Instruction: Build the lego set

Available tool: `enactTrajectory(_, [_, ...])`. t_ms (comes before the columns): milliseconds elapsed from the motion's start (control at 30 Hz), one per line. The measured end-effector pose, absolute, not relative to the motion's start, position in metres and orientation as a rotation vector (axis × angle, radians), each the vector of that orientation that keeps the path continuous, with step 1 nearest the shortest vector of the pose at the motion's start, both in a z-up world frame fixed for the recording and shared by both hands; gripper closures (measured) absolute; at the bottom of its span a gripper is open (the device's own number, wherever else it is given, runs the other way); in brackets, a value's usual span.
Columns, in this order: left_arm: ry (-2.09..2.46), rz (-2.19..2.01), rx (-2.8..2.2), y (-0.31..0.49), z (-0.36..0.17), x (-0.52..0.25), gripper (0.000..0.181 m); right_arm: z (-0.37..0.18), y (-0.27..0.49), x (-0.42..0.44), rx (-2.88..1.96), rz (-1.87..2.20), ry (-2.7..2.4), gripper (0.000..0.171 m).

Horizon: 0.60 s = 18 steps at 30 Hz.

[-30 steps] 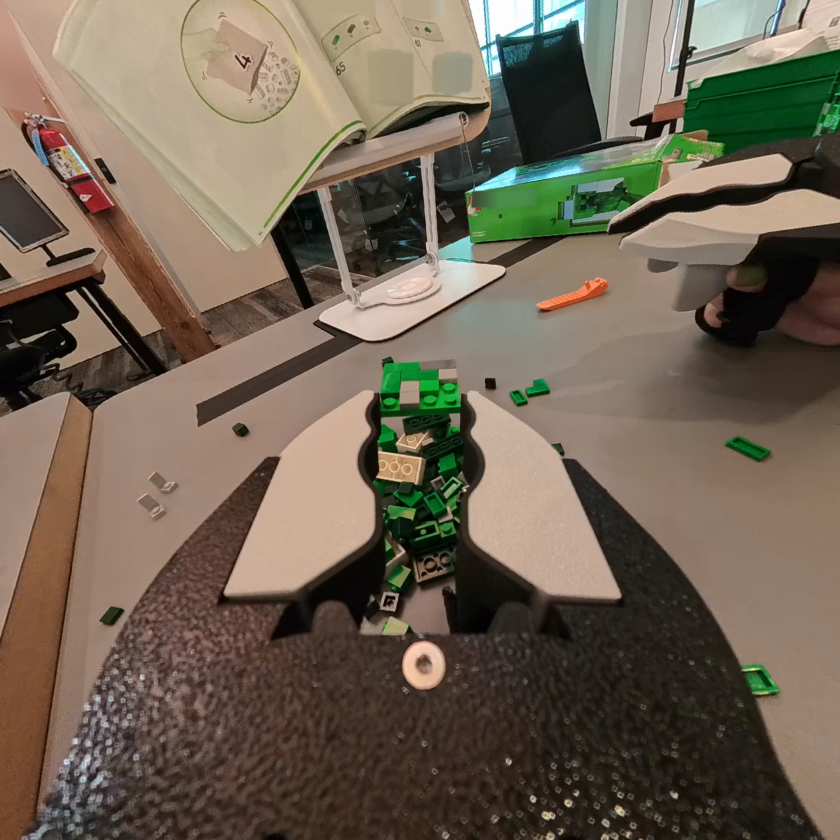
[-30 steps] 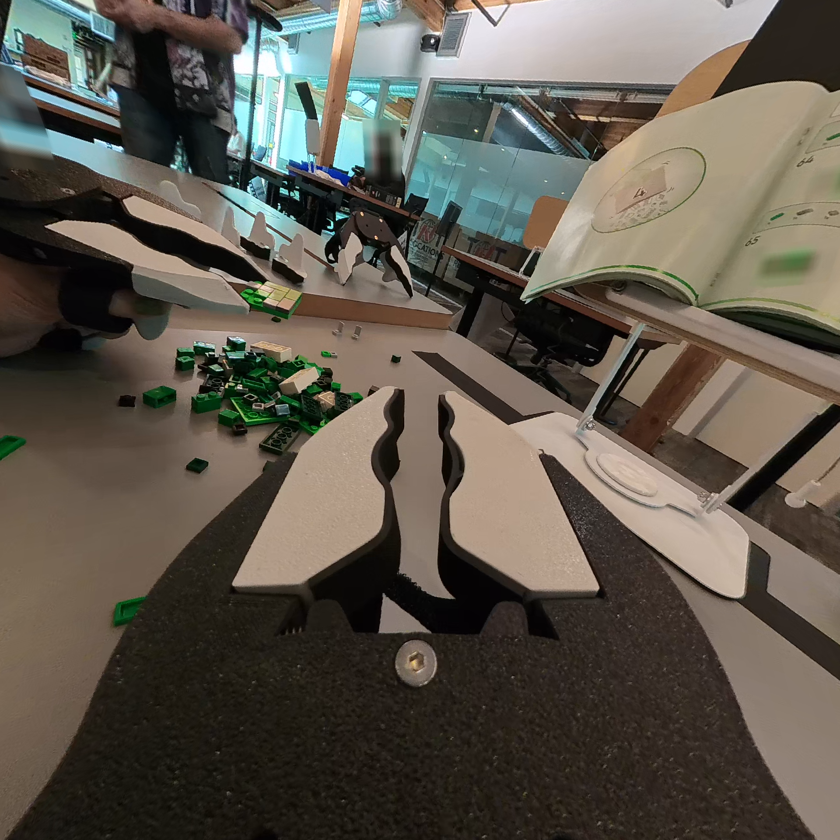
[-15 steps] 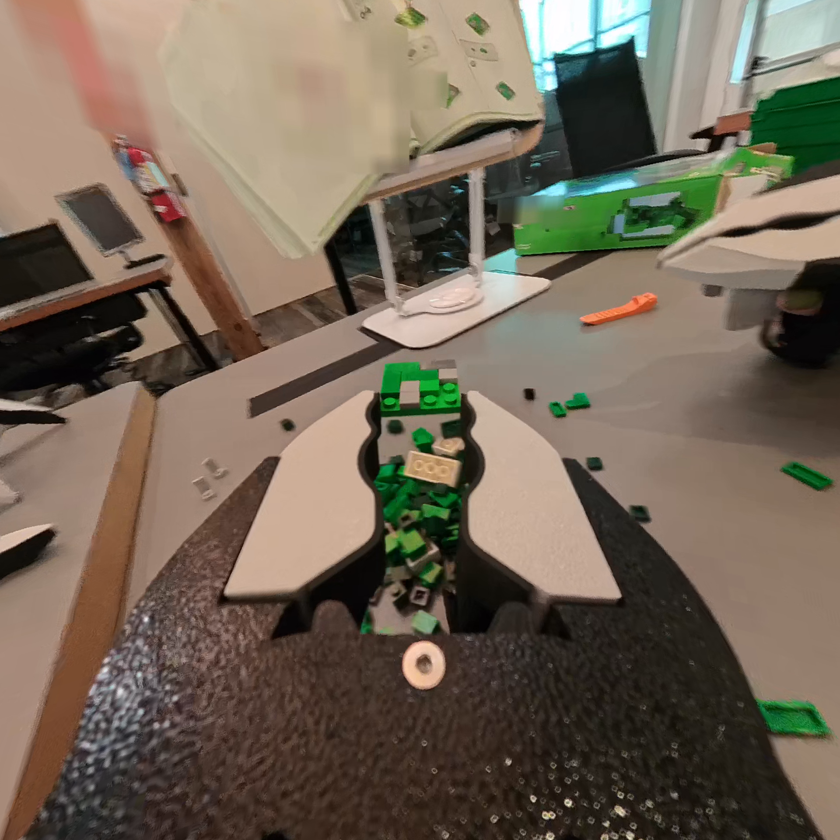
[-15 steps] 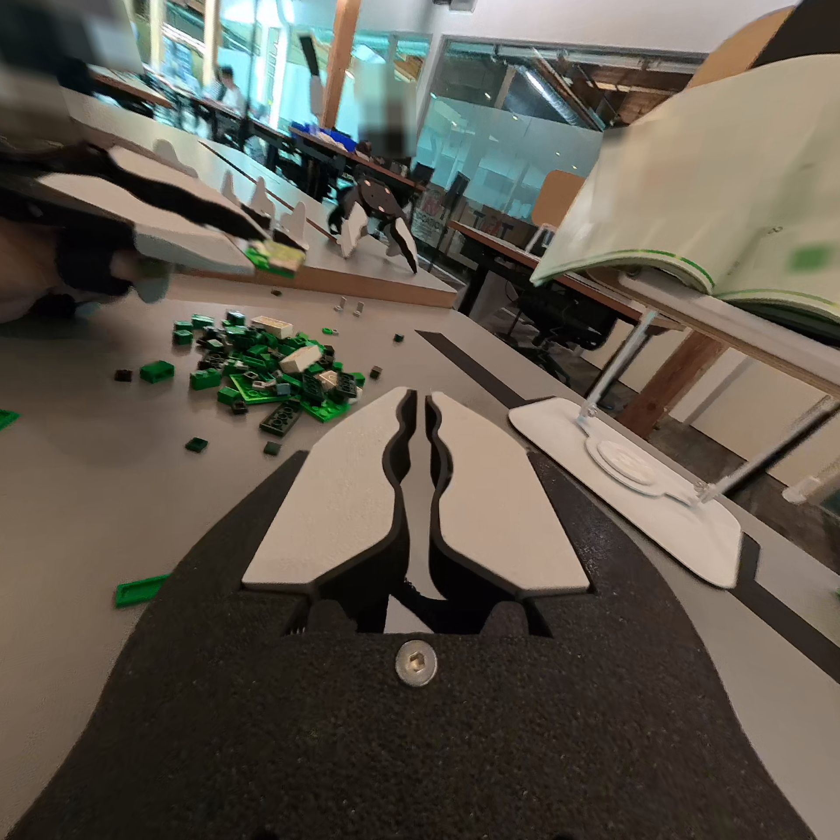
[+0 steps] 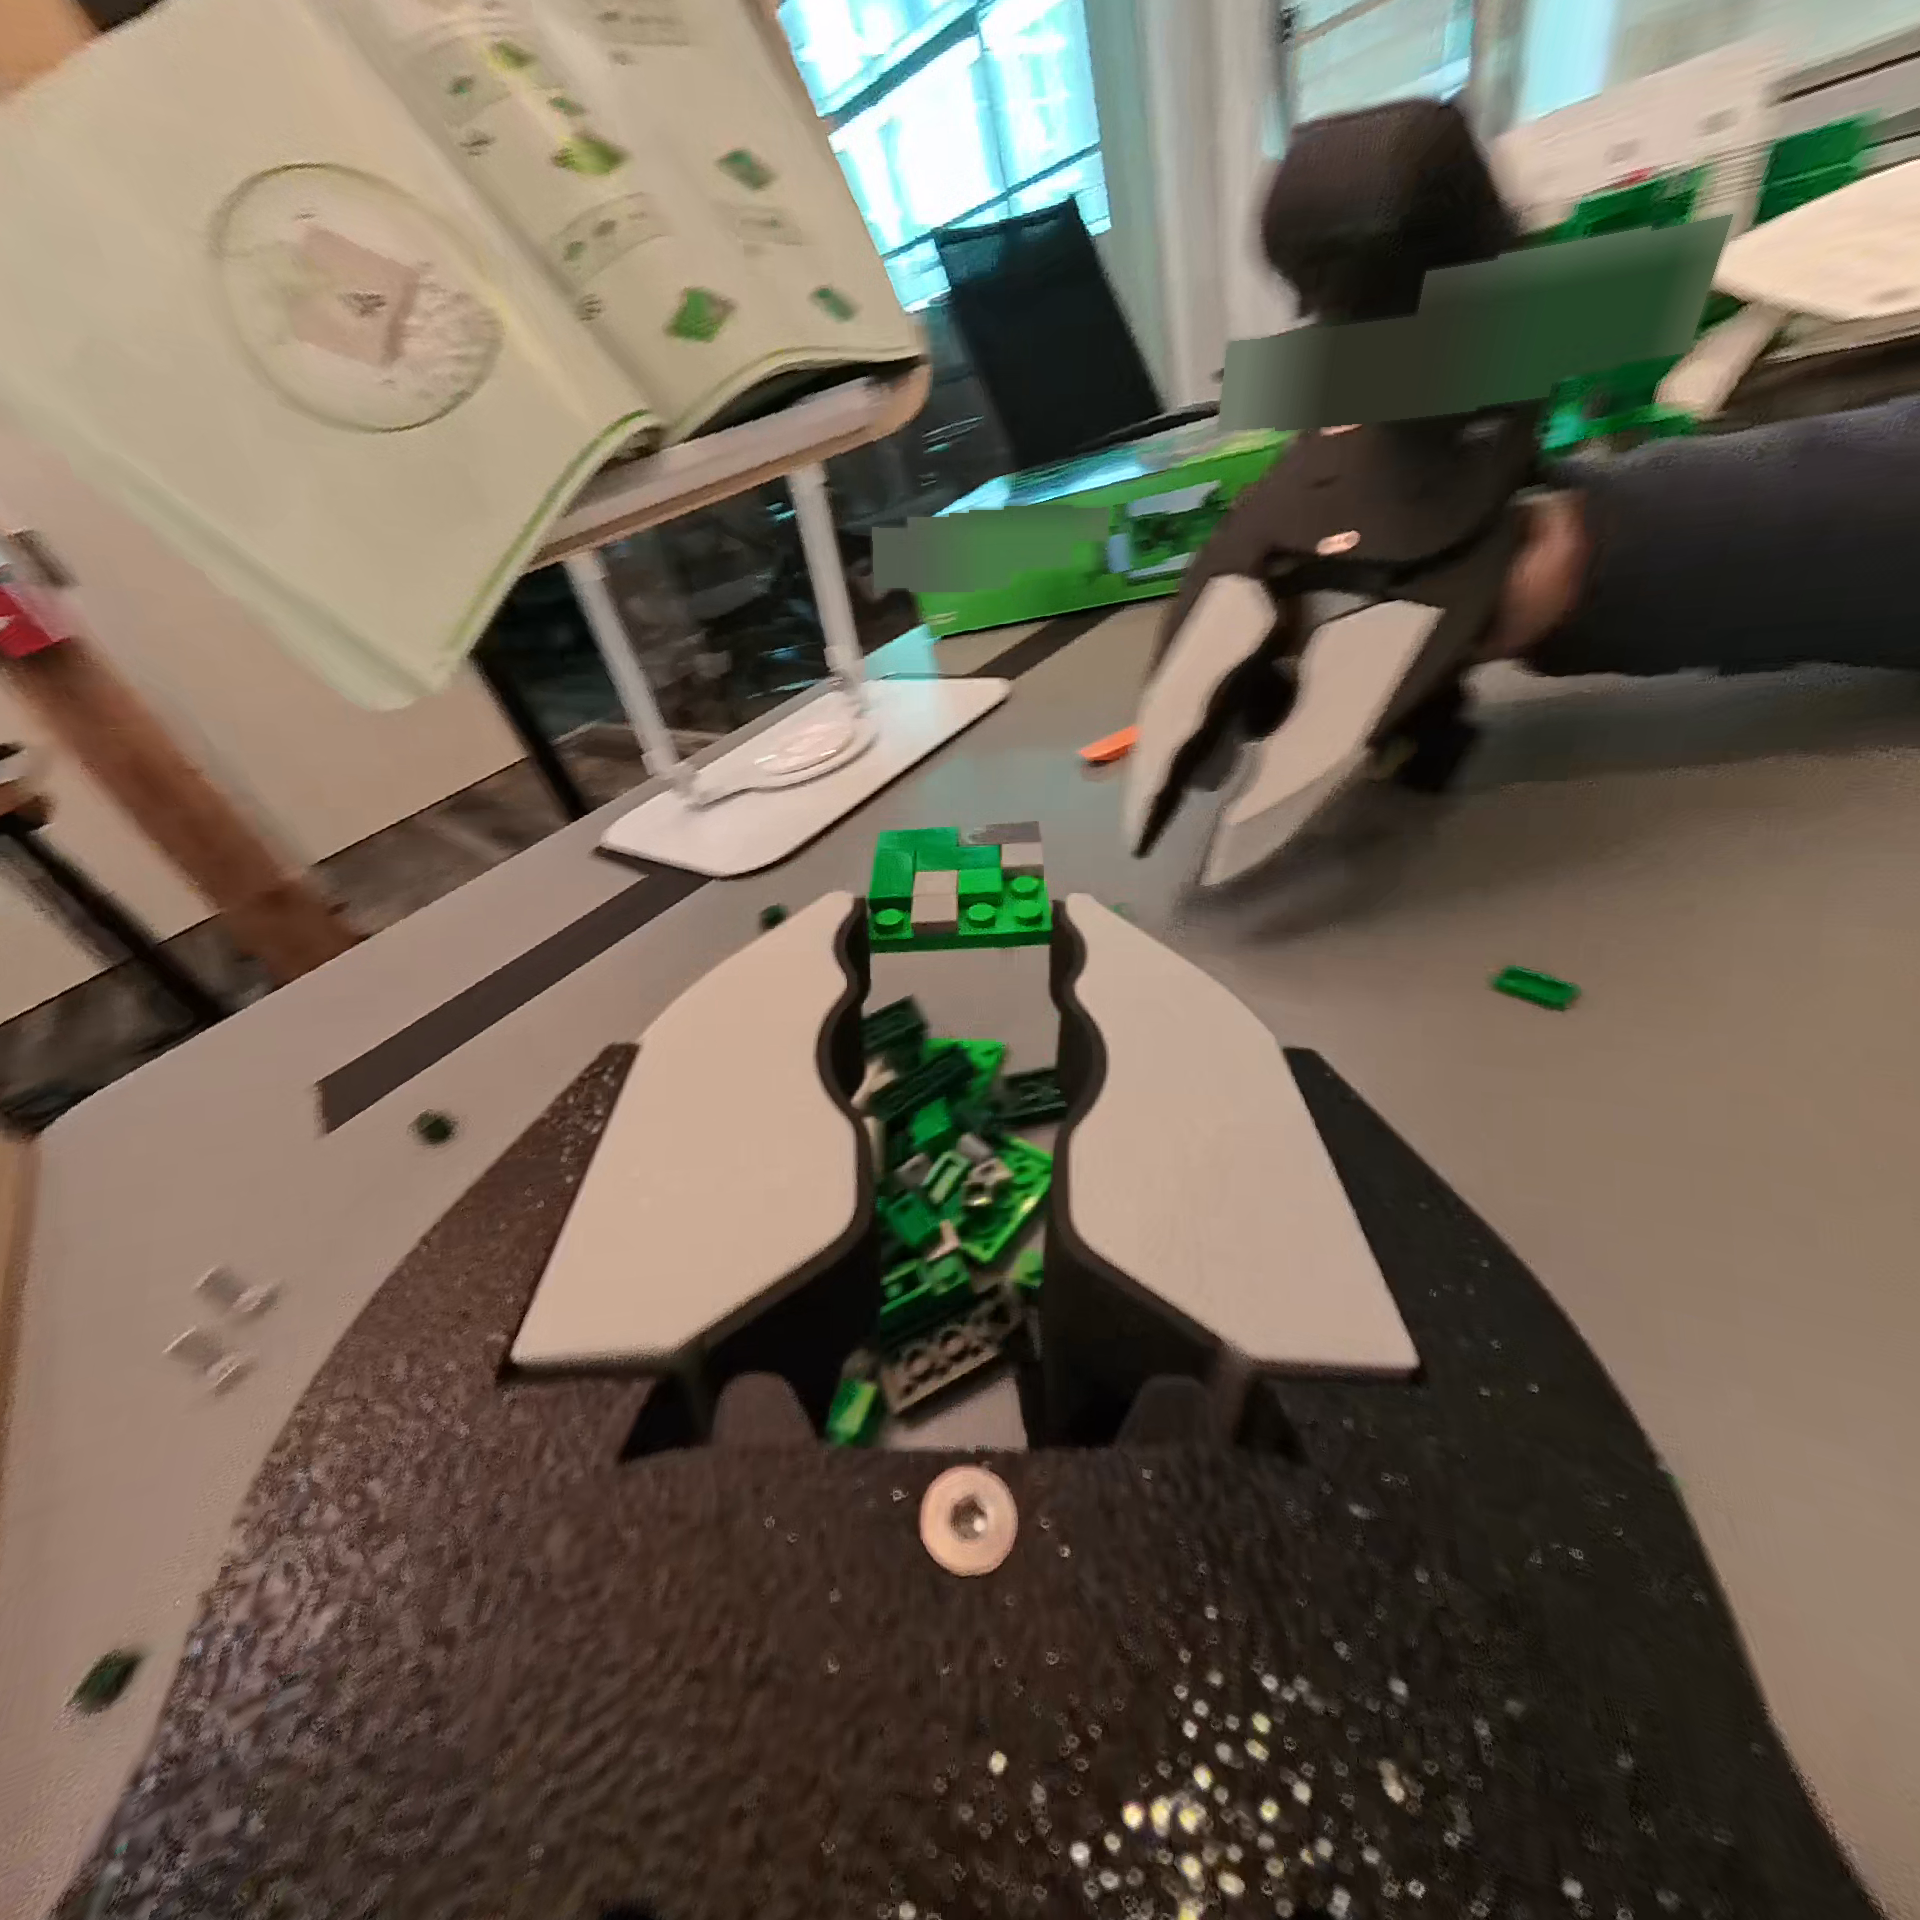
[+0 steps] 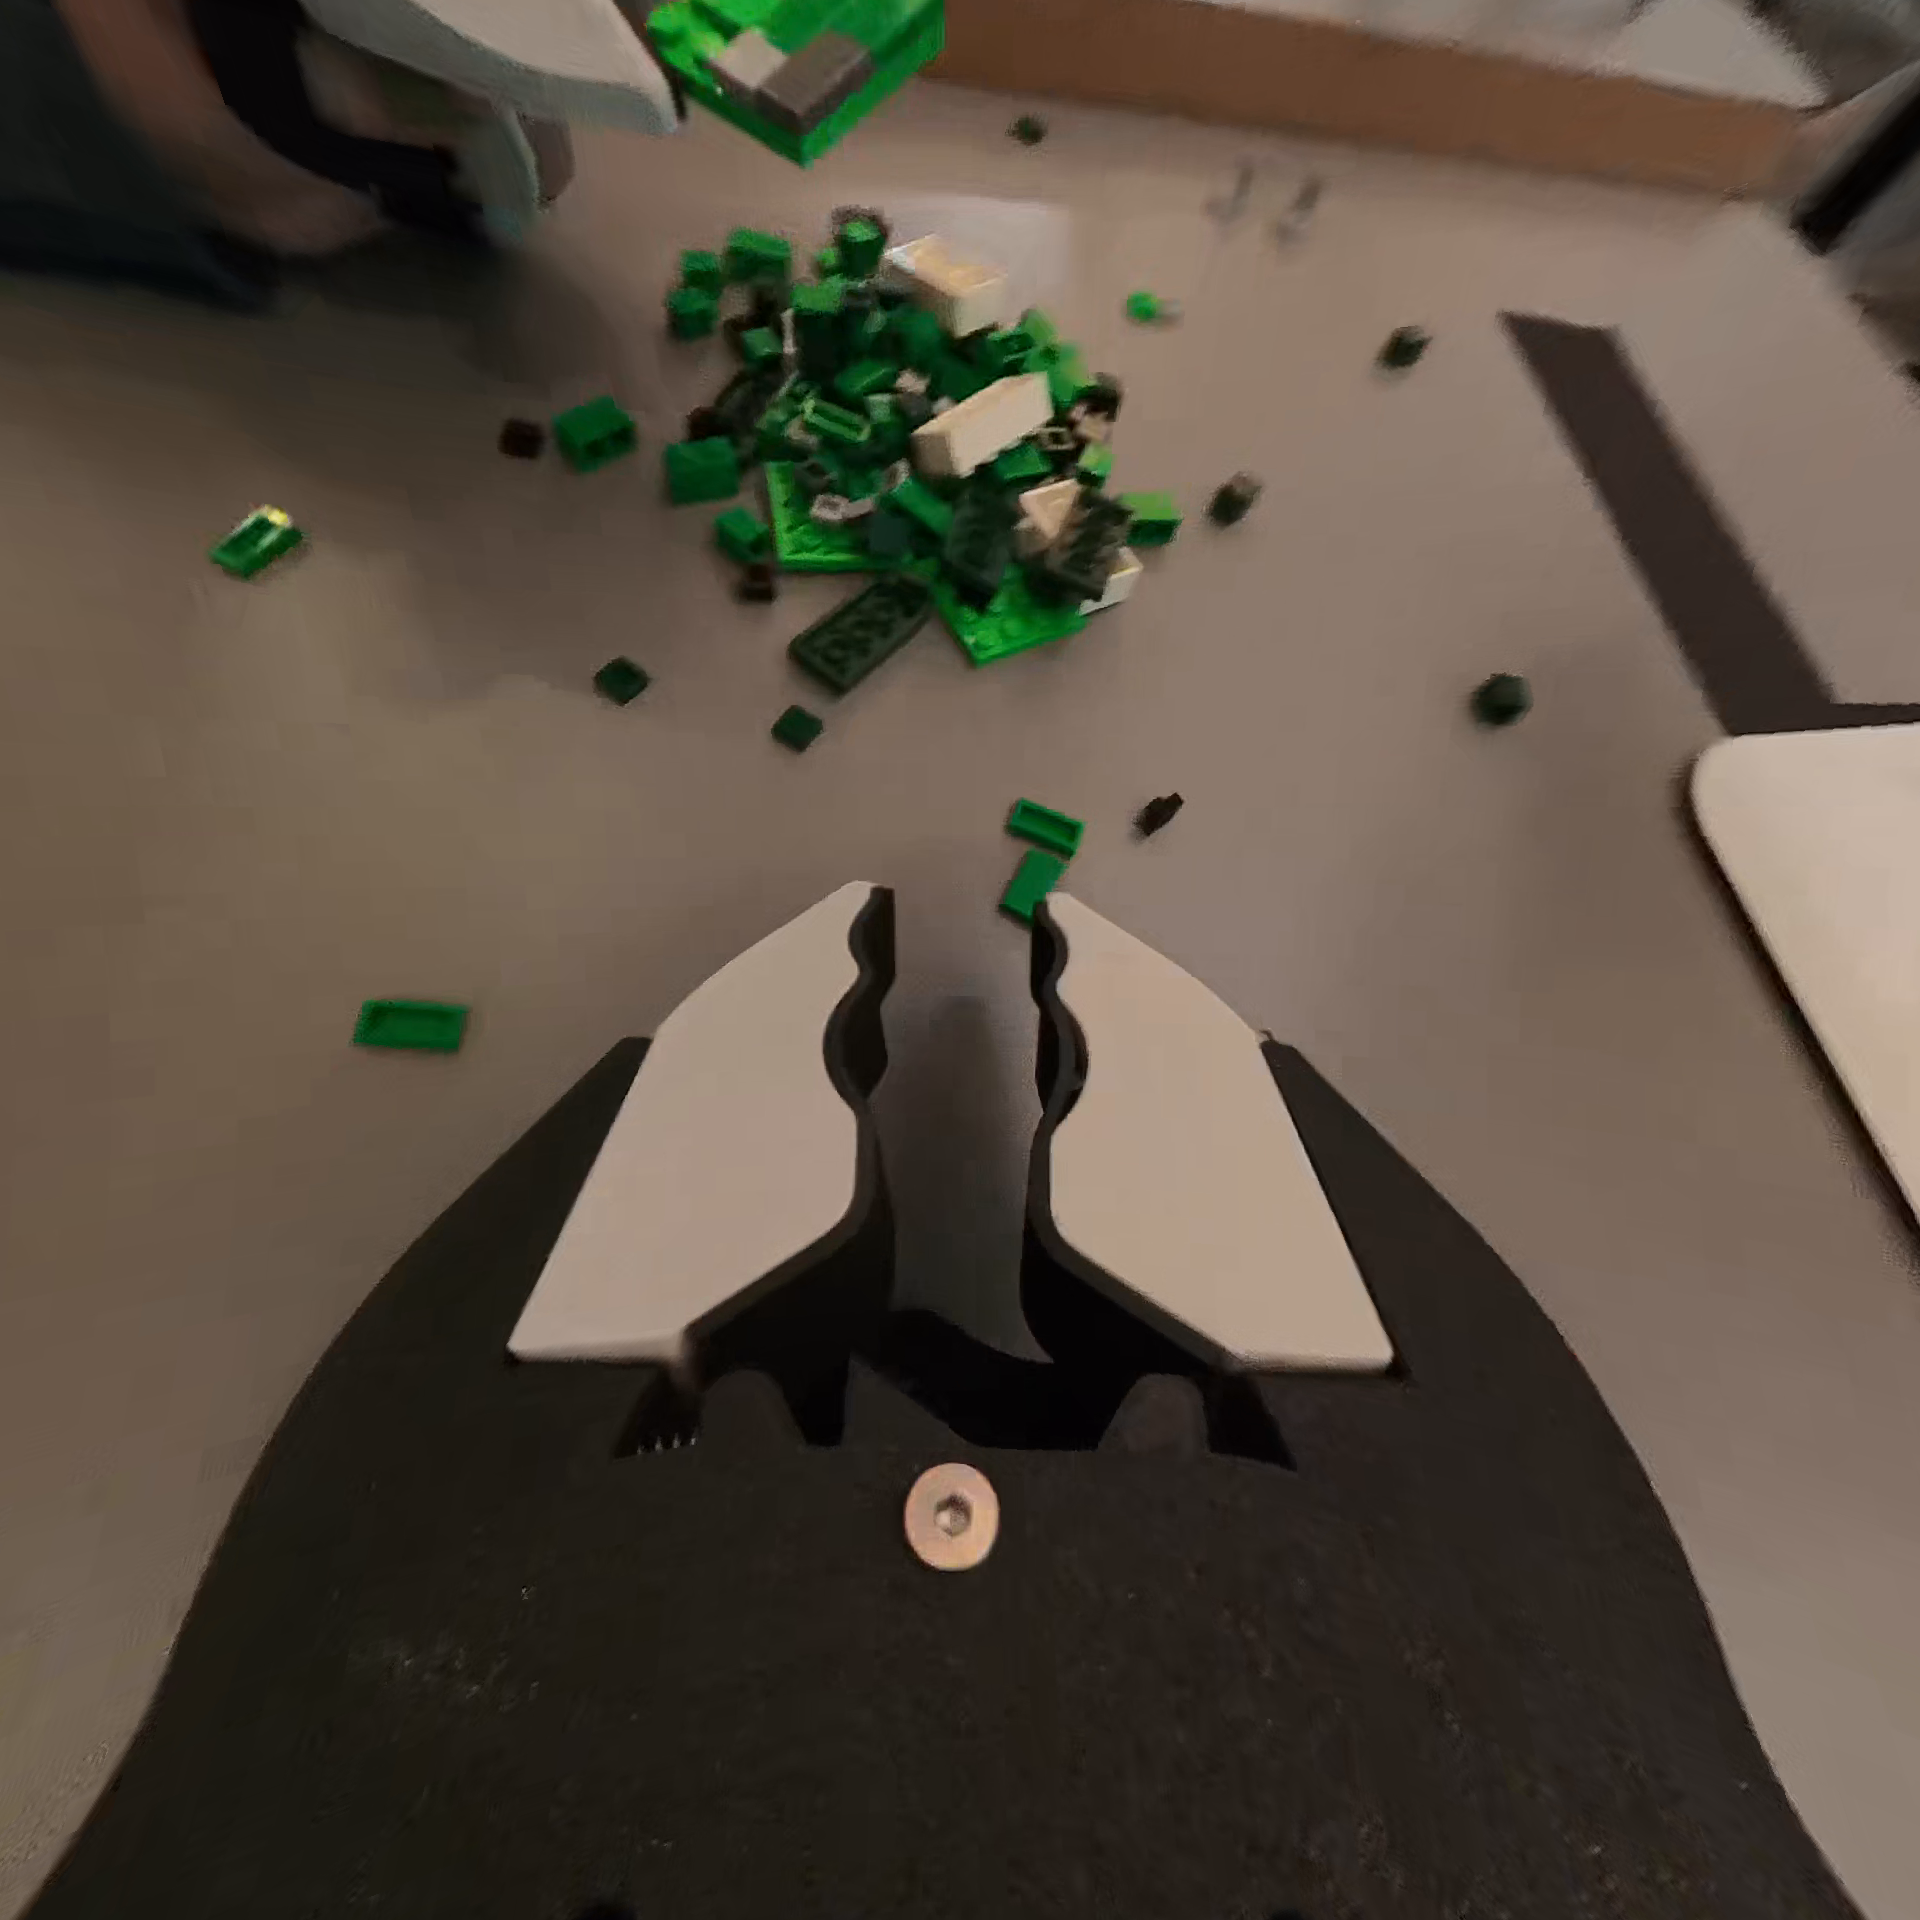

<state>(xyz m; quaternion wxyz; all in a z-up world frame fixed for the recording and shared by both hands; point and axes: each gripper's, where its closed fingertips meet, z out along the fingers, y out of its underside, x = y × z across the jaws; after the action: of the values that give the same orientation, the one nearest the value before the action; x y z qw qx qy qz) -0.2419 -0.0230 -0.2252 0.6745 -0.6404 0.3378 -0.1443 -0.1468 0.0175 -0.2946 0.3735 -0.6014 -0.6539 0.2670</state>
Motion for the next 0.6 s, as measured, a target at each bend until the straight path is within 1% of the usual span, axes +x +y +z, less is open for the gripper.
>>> enactTrajectory(100, [0.843, -0.395, -1.427, -0.031, -0.229, -0.228, 0.149, -0.299, 0.03, -0.148, -1.5, 0.657, -1.772, 0.147])
enactTrajectory(300, [0.897, -0.371, -1.446, -0.031, -0.236, -0.223, 0.149, -0.307, 0.031, -0.162, -1.599, 0.86, -1.845, 0.147])
enactTrajectory(433, [0.897, -0.372, -1.446, -0.031, -0.236, -0.223, 0.149, -0.307, 0.035, -0.166, -1.522, 0.811, -1.869, 0.148])
enactTrajectory(533, [0.895, -0.379, -1.443, -0.032, -0.235, -0.223, 0.149, -0.311, 0.033, -0.165, -1.528, 0.816, -1.909, 0.148])
enactTrajectory(600, [0.894, -0.383, -1.441, -0.032, -0.235, -0.223, 0.149, -0.311, 0.019, -0.161, -1.522, 0.897, -1.973, 0.147])
